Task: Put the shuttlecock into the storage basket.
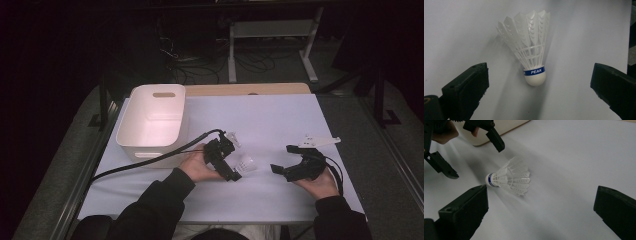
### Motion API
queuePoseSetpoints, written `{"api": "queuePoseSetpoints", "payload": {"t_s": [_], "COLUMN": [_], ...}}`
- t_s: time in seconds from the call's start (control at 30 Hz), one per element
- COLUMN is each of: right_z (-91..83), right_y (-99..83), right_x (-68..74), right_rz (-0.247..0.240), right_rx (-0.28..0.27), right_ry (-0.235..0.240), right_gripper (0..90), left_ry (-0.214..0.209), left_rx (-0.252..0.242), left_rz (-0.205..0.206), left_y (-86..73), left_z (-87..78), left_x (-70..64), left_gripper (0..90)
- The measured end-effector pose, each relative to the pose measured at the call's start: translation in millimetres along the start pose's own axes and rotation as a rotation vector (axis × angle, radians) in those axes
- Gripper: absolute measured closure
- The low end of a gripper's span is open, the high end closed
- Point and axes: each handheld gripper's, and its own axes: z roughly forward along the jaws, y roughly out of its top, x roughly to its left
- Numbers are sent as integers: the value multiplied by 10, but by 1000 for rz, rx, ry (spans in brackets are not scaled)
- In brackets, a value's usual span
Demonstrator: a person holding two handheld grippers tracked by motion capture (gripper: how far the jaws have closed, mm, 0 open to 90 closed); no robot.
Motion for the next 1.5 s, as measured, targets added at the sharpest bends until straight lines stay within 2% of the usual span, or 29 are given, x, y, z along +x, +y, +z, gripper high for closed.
{"api": "queuePoseSetpoints", "payload": {"t_s": [0.6,0.9,1.03,1.23,1.5], "right_z": [2,0,0,-2,-2], "right_y": [-9,-12,-12,-13,-15], "right_x": [2,3,4,3,3], "right_rz": [0,1,2,2,2], "right_rx": [6,10,10,10,11], "right_ry": [2,2,2,2,2], "right_gripper": [0,0,0,0,0], "left_ry": [-4,5,2,3,7], "left_rx": [25,35,25,35,30], "left_rz": [-5,-2,4,14,29], "left_y": [-48,-73,-76,-85,-86], "left_z": [171,217,212,214,213], "left_x": [42,45,38,40,29], "left_gripper": [20,77,143,224,383]}}
